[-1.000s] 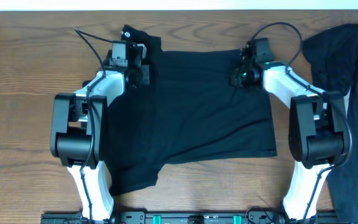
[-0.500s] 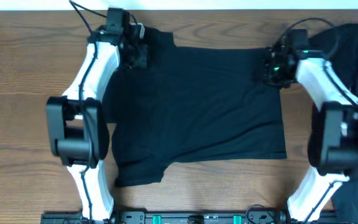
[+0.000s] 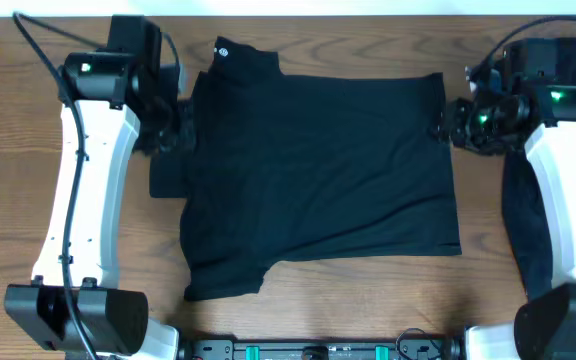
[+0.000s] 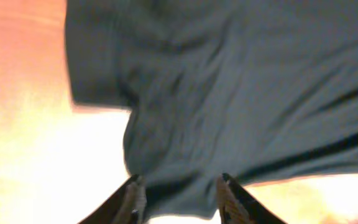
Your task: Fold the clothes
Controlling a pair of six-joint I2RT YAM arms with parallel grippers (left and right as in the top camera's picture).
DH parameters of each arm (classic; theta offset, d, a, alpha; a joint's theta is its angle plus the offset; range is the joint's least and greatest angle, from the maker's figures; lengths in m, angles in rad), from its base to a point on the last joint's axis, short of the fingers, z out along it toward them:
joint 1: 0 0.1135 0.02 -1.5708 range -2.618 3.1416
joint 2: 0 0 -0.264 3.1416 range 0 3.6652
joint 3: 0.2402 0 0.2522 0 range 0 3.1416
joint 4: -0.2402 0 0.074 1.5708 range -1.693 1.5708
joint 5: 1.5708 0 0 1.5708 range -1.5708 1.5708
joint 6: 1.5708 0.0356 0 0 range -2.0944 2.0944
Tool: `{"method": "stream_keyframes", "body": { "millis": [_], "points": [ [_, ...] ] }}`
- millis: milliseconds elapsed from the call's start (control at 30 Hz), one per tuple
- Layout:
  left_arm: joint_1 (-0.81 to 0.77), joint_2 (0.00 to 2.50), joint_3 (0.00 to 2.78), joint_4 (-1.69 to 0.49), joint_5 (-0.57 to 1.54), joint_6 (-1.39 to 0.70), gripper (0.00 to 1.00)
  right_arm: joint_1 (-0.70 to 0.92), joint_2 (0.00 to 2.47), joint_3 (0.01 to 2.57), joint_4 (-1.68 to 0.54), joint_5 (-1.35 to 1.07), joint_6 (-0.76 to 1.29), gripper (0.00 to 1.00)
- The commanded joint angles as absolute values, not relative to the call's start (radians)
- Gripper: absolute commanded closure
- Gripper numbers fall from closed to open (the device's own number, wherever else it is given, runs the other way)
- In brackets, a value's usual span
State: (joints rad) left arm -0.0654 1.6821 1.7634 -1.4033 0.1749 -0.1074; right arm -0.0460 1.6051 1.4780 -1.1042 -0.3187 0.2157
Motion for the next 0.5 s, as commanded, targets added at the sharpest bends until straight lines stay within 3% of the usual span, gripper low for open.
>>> {"method": "stream_keyframes", "body": {
  "millis": [0, 167, 467],
  "points": [
    [-0.062, 1.702, 1.67, -1.441, 0.093, -0.224, 0.65, -0.049, 1.577, 1.491, -1.168, -0.326, 0.198, 0.49],
    [-0.062, 1.695, 1.418, -1.383, 0.093, -0.318, 0.71, -0.048, 1.577, 1.49, -1.275, -0.326, 0.154, 0.5],
    [-0.062, 1.591, 1.055, -1.205, 0.091, -0.448, 0.7, -0.047, 1.577, 1.49, -1.333, -0.325, 0.088, 0.5]
  ]
}}
